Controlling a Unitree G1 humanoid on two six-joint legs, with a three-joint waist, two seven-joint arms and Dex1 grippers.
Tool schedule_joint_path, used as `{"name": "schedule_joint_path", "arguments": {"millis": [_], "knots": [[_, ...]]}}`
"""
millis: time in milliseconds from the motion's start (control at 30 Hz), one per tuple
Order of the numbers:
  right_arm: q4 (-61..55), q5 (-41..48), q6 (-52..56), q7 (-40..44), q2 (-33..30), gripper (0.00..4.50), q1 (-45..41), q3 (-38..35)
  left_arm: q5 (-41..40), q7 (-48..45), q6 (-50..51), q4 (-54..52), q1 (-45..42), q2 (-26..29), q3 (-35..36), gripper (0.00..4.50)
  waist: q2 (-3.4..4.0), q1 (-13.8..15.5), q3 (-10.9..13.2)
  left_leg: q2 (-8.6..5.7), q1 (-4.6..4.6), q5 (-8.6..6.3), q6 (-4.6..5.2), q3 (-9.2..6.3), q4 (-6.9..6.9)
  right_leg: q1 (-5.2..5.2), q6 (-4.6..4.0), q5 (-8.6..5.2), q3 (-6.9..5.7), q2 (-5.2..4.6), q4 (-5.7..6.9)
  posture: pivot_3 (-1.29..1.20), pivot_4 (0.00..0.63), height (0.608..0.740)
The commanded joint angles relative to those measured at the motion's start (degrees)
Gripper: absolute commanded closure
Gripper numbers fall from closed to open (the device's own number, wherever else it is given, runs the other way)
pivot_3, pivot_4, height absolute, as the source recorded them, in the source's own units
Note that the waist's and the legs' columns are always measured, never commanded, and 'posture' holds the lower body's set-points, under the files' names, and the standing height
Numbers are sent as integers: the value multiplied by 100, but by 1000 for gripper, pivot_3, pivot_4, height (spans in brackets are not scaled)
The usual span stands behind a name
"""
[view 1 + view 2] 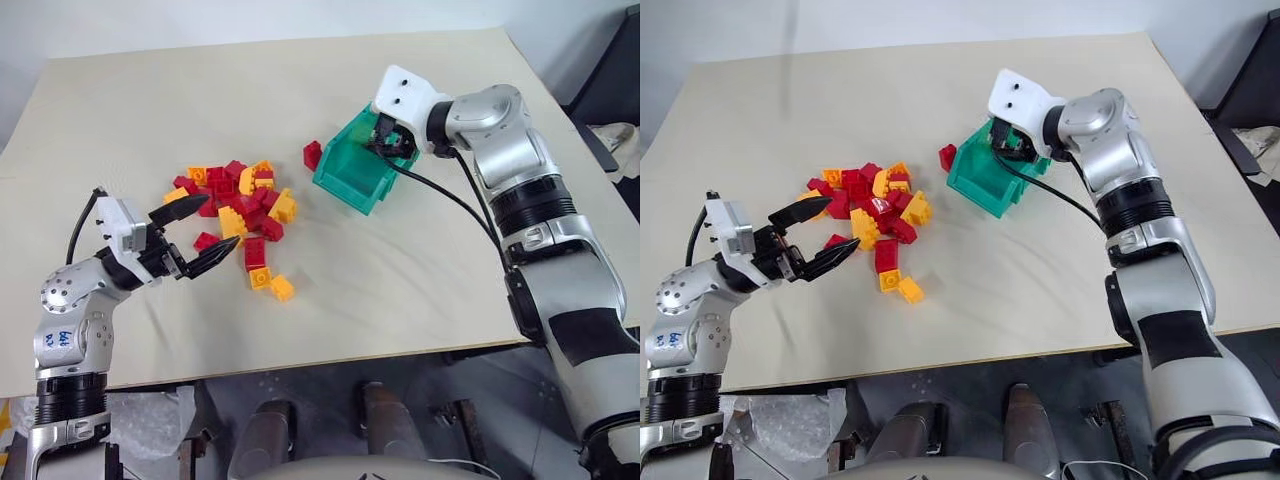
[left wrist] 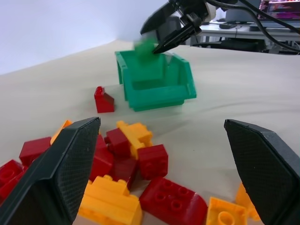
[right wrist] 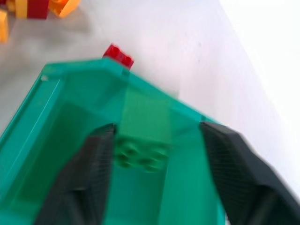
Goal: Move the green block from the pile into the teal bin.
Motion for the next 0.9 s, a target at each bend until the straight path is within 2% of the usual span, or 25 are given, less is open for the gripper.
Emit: {"name": "schedule_joint_path", "arguments": {"millis": [33,167,333,500,600,700,900], "knots": [[-128,41,-129,198,-97,122,-176,-61,-137,81,39,-81,-21,80,215,0,0,20,0,-1,0,0,1,-1,0,0,0,0,0,-1,0,0,150,740],[-568,328,95,776,-281,54,13,-221,-133,310,74,-156,185,145,502,0,1,33,0,-1,-3,-1,1,-4,1,0,0,0,-3,-1,-2,0,150,740],[-1684,1100,577,1972,-716,54,843,-470,-161,750,453,-508,737,337,927,0,1,55,0,2,-3,-2,2,-8,-11,2,0,0,-7,0,-11,0,150,740],[-3008,2401,705,3490,-1380,54,2594,-864,-496,279,698,-558,1877,641,1655,0,3,68,2,5,-3,-6,7,-10,-24,11,1,0,-14,-4,-33,0,150,740],[-3055,2962,548,3514,-1253,54,3194,-1259,-545,92,555,-367,2169,617,1883,0,3,76,2,4,-2,-6,10,-7,-27,17,3,1,-18,-6,-50,0,150,740],[-2843,3027,215,3432,-1212,54,3604,-1377,-508,-6,451,-253,2397,614,2083,0,3,67,2,6,16,-6,8,-3,-19,31,2,1,-19,-7,-61,0,150,740],[-2894,3085,206,3170,-1173,54,3914,-1475,-578,121,485,-312,2465,601,2270,0,3,75,2,6,19,-6,7,-4,-17,29,1,1,-16,-11,-55,0,150,740]]}}
